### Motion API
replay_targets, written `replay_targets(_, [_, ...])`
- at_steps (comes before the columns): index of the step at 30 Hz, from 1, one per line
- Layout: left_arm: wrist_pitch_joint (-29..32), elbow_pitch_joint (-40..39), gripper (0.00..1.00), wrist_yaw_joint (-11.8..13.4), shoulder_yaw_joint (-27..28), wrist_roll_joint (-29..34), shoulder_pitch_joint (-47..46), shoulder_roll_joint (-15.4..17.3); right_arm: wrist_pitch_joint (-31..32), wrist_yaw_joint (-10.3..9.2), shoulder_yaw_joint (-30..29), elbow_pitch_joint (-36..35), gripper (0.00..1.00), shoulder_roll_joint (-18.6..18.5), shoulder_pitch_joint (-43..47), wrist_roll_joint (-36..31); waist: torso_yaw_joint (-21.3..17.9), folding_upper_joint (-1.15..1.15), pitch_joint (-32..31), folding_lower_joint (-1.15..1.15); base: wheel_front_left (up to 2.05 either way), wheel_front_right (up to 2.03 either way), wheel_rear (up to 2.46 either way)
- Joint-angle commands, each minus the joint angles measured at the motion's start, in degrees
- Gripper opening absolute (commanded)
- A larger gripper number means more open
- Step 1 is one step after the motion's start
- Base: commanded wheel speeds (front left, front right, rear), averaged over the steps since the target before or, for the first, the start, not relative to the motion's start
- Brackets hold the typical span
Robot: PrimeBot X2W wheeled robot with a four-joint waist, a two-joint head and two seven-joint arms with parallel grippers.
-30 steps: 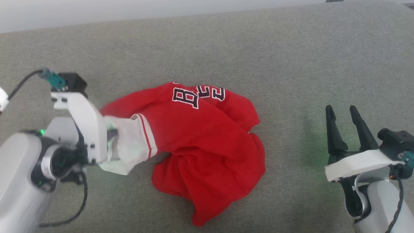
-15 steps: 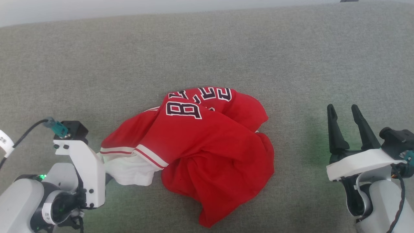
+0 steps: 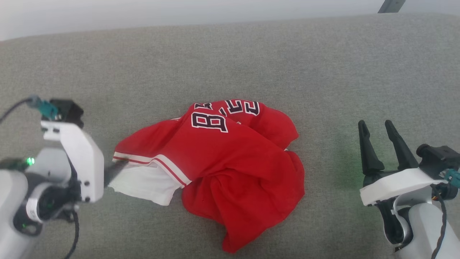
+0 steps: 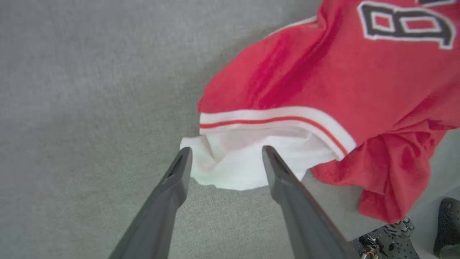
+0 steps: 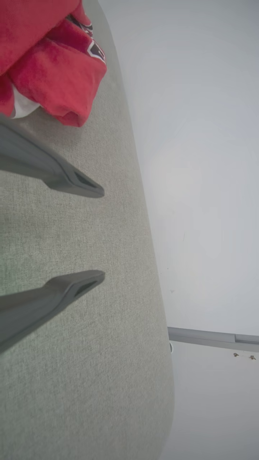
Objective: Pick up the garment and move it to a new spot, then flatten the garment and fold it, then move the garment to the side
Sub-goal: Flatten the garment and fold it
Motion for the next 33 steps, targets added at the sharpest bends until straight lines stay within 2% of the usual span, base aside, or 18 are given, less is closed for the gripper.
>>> replay_targets(1, [0.4, -0.7, 1.00, -0.9, -0.4, 0.7, -2.7, -0.1, 0.4, -0.02, 0.2, -0.2, 1.00, -0.1, 0.2, 0.2, -0.2, 0.00, -0.2, 0.00, 0.00, 0.00, 0.00])
replay_targets(8, [-1.0, 1.7, 1.00, -5.4, -4.1, 3.6, -11.3, -4.5, 0.7, -0.02, 1.5, -0.6, 1.00, 0.1, -0.4, 0.3, -1.6, 0.00, -0.7, 0.00, 0.00, 0.00, 0.00])
replay_targets(9, [-1.0, 1.7, 1.00, -5.4, -4.1, 3.6, -11.3, -4.5, 0.7, -0.02, 1.5, -0.6, 1.00, 0.1, -0.4, 0.3, -1.6, 0.00, -0.7, 0.00, 0.00, 0.00, 0.00])
replay_targets(16, [-2.8, 9.0, 1.00, -10.3, -8.6, 5.2, -18.4, -10.7, 0.8, -0.02, 2.9, -0.6, 1.00, 0.3, -1.3, 0.5, -3.6, 0.00, -0.3, 0.00, 0.00, 0.00, 0.00])
replay_targets(21, [-1.1, 14.9, 1.00, -10.8, -11.4, 6.2, -22.0, -14.1, 0.5, -0.02, 3.7, -0.5, 1.00, 0.5, -1.8, 0.7, -4.9, 0.00, 0.5, 0.00, 0.00, 0.00, 0.00])
replay_targets(25, [1.8, 18.6, 1.00, -10.8, -13.9, 7.1, -23.1, -15.3, 0.2, -0.02, 3.9, -0.4, 1.00, 0.7, -2.1, 0.9, -5.7, 0.00, 1.3, 0.00, 0.00, 0.00, 0.00])
replay_targets(30, [1.8, 21.7, 1.00, -12.5, -16.0, 7.4, -22.9, -15.9, -0.3, -0.02, 3.9, 0.0, 1.00, 0.8, -2.5, 1.2, -5.9, 0.00, 2.1, 0.00, 0.00, 0.00, 0.00])
replay_targets(31, [1.5, 22.3, 0.28, -12.8, -15.8, 6.7, -22.7, -16.3, -0.3, -0.02, 3.8, 0.1, 1.00, 0.8, -2.6, 1.2, -5.9, 0.00, 2.2, 0.00, 0.00, 0.00, 0.00])
replay_targets(32, [1.4, 23.1, 0.00, -12.5, -15.4, 6.0, -22.5, -16.6, -0.5, -0.02, 3.7, 0.1, 1.00, 0.8, -2.7, 1.2, -5.8, 0.00, 2.2, 0.00, 0.00, 0.00, 0.00])
replay_targets(33, [1.5, 23.4, 0.00, -12.9, -15.3, 5.9, -22.5, -16.5, -0.5, -0.02, 3.6, 0.2, 1.00, 0.8, -2.7, 1.2, -5.7, 0.00, 2.3, 0.00, 0.00, 0.00, 0.00])
